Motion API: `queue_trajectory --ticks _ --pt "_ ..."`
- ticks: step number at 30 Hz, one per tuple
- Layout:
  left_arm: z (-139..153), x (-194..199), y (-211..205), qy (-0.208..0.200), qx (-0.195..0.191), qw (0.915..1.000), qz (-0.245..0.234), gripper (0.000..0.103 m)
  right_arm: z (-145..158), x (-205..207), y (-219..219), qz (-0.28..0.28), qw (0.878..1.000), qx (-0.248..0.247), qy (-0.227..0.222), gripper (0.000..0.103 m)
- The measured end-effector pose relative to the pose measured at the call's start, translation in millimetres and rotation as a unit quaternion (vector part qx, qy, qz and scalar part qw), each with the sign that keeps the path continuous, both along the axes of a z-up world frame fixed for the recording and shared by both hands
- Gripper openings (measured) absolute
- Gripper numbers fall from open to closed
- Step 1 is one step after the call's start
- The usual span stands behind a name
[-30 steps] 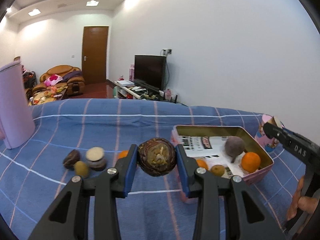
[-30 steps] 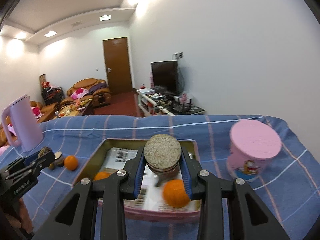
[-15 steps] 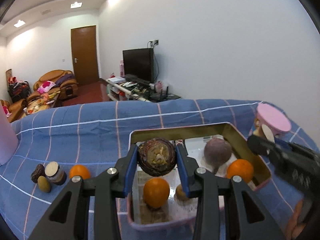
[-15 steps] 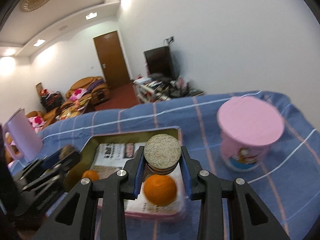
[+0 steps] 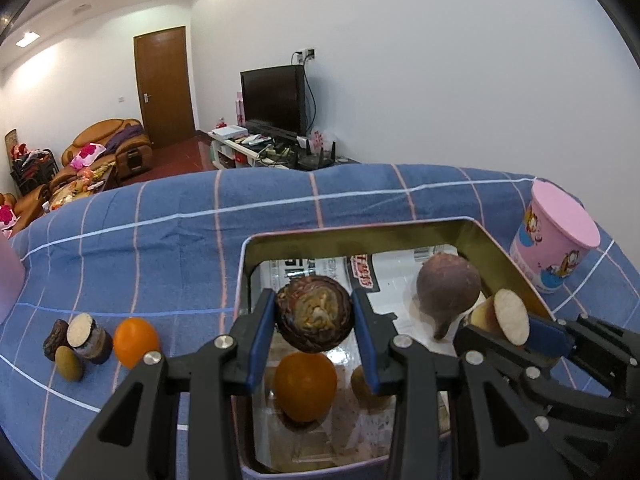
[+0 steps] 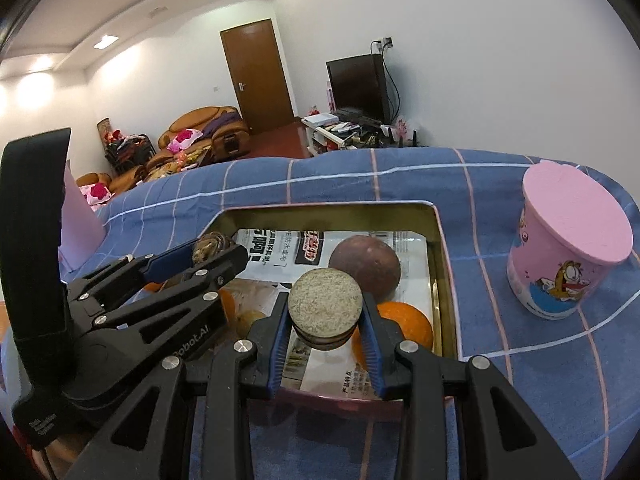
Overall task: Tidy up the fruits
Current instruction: 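Carry the cut piece and brown fruit over the pink tin with both grippers, then open both grippers to drop the fruits into the tin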
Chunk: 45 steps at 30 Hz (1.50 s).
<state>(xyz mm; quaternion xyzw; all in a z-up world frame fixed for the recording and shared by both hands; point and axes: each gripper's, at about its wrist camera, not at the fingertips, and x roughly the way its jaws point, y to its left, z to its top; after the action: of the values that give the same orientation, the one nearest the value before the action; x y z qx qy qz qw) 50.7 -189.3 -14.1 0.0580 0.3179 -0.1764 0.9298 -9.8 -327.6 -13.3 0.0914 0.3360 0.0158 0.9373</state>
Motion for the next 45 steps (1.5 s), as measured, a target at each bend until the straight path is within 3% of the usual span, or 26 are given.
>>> queue_trajectory --ticks 9,14,16,17,19,20,22,26,32,35,39,45 --pt "-1 1 1 0.015 -0.006 0.9999 -0.003 0.040 0 -2 0 0.000 1.000 0.003 -0.002 0.038" --pt "-1 2 3 0.016 -0.011 0.9998 0.002 0.046 9 -11 -6 -0.023 0.999 0.008 -0.029 0.061" --pt "3 -2 2 0.003 -0.011 0.9999 0.000 0.068 15 -17 -11 -0.040 0.998 0.011 -0.047 0.066" --pt "5 -5 2 -0.005 -0.015 0.9999 -0.004 0.074 17 -19 -14 -0.050 0.997 0.012 -0.056 0.066" --pt "9 -12 0 -0.021 -0.018 0.9996 -0.003 0.100 21 -22 -19 -0.067 0.995 0.011 -0.068 0.066" --pt "12 -16 0 -0.037 -0.013 0.9992 0.006 0.103 21 -23 -21 -0.074 0.995 0.012 -0.072 0.066" --pt "17 -22 0 -0.055 -0.009 0.9984 0.008 0.103 21 -25 -27 -0.087 0.993 0.022 -0.081 0.066" --pt "19 -22 6 -0.039 -0.020 0.9990 0.010 0.103 21 -30 -31 -0.101 0.989 0.030 -0.100 0.066" --pt "20 -25 25 -0.046 -0.013 0.9980 0.041 0.103 29 -43 -28 -0.128 0.981 -0.004 -0.147 0.068" --pt "19 -27 33 -0.058 -0.005 0.9965 0.059 0.103 33 -52 -22 -0.145 0.972 -0.032 -0.179 0.082" --pt "15 -31 42 -0.066 0.023 0.9954 0.065 0.103 32 -45 -13 -0.136 0.976 -0.058 -0.161 0.086" --pt "14 -33 68 -0.064 0.017 0.9951 0.073 0.103 33 -49 -4 -0.138 0.973 -0.081 -0.166 0.086"
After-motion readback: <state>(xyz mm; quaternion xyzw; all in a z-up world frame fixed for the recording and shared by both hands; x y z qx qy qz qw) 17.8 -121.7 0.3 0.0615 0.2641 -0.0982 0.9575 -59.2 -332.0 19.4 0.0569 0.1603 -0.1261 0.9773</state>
